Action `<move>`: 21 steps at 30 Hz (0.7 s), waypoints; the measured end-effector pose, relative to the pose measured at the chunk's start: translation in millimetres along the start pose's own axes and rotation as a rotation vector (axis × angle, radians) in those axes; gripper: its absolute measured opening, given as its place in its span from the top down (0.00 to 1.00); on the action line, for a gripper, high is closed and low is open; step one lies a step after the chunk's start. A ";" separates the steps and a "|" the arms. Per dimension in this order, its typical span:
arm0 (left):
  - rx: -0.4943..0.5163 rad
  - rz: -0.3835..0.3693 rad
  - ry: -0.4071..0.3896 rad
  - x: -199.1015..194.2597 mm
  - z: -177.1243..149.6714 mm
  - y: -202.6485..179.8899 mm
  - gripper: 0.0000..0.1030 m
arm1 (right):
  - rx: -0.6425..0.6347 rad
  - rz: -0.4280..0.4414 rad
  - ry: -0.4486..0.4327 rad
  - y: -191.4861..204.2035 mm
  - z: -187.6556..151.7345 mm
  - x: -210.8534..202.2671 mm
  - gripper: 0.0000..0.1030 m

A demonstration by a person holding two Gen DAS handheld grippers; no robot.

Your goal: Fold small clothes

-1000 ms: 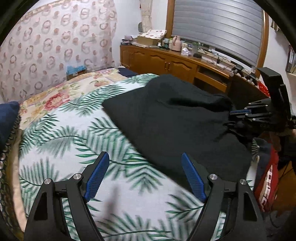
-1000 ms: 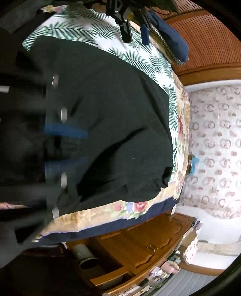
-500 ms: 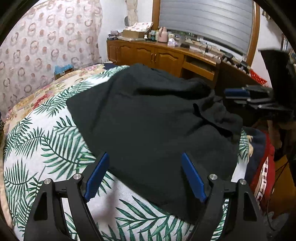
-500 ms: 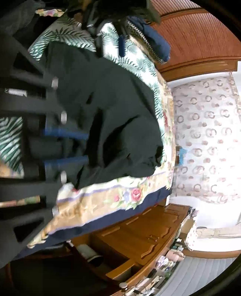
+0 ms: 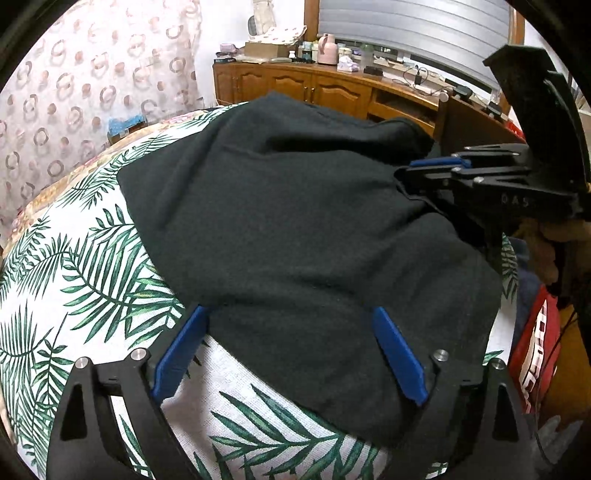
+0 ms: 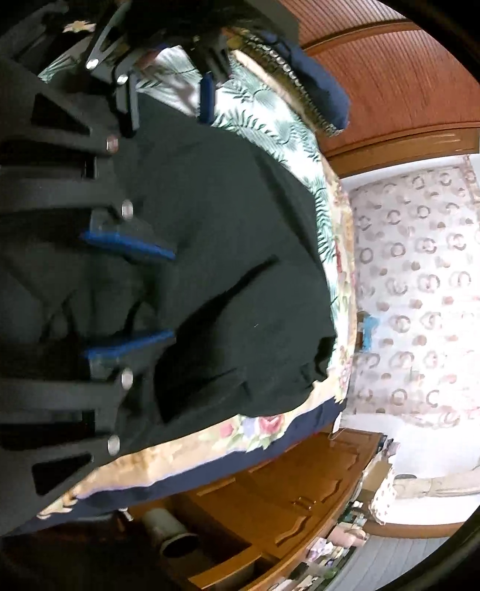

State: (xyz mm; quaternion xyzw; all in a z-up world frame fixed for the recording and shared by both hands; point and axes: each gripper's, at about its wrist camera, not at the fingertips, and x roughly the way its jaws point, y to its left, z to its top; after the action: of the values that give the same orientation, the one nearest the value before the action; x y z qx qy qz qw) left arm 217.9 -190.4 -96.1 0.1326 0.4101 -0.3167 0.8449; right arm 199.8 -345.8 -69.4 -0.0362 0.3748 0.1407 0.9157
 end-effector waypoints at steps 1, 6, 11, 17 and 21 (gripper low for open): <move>0.003 0.004 0.003 0.7 0.1 -1.0 0.06 | 0.000 0.010 0.000 -2.5 -1.5 -2.0 0.91; -0.011 0.009 0.016 3.5 2.7 1.7 0.01 | 0.021 0.022 -0.060 -13.5 -9.0 -34.6 0.99; -0.011 0.009 0.017 4.1 3.6 2.0 0.01 | 0.059 -0.010 -0.102 -23.5 -29.5 -68.1 1.00; -0.036 0.004 0.014 2.1 3.6 5.3 0.01 | 0.081 -0.023 -0.119 -18.6 -42.0 -80.3 1.00; -0.074 -0.004 -0.017 -10.9 2.3 9.2 0.01 | 0.069 0.015 -0.119 -2.7 -30.0 -61.9 0.92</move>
State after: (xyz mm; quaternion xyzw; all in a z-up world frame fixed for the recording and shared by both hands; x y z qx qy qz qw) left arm 220.2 -179.9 -86.5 0.0976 0.4144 -0.3040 0.8522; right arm 138.2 -367.8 -47.8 0.0069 0.3244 0.1365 0.9360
